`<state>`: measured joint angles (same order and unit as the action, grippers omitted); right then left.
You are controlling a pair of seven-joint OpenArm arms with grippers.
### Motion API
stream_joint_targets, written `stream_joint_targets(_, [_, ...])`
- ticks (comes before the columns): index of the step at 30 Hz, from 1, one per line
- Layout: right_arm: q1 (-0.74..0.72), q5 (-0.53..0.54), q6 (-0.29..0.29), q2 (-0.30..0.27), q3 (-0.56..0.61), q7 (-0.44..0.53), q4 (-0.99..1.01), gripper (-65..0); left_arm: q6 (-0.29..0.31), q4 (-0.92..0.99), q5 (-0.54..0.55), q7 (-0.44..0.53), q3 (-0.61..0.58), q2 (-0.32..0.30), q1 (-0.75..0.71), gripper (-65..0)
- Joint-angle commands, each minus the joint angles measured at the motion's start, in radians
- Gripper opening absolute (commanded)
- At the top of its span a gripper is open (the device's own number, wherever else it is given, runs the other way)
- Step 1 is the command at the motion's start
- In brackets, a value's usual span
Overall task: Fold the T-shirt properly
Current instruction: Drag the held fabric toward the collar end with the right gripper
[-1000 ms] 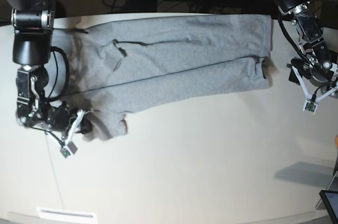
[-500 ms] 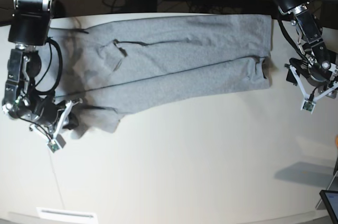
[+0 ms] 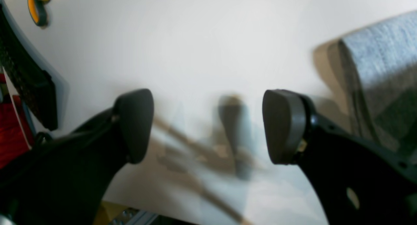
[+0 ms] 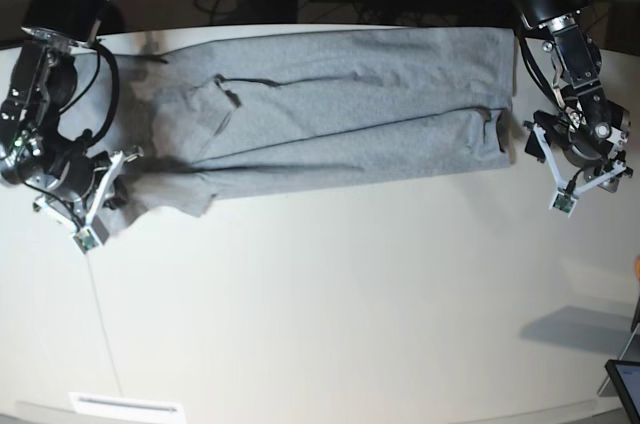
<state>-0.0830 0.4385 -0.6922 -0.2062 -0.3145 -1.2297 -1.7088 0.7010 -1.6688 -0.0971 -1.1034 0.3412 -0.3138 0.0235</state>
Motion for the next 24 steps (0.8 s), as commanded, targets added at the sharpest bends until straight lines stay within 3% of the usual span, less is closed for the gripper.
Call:
stream_joint_targets(1, [-0.007, 0.012, -0.006, 0.001, -0.005, 0.02, -0.035, -64.9, -0.003, -0.015, -0.002, 0.01, -0.006, -0.018, 0.013, -14.3])
stream_joint_targets(24, [0.246, 0.013, -0.006, 0.07, -0.012, 0.02, -0.262, -64.9, -0.003, 0.037, 0.027, 0.015, -0.024, -0.017, 0.014, -14.3])
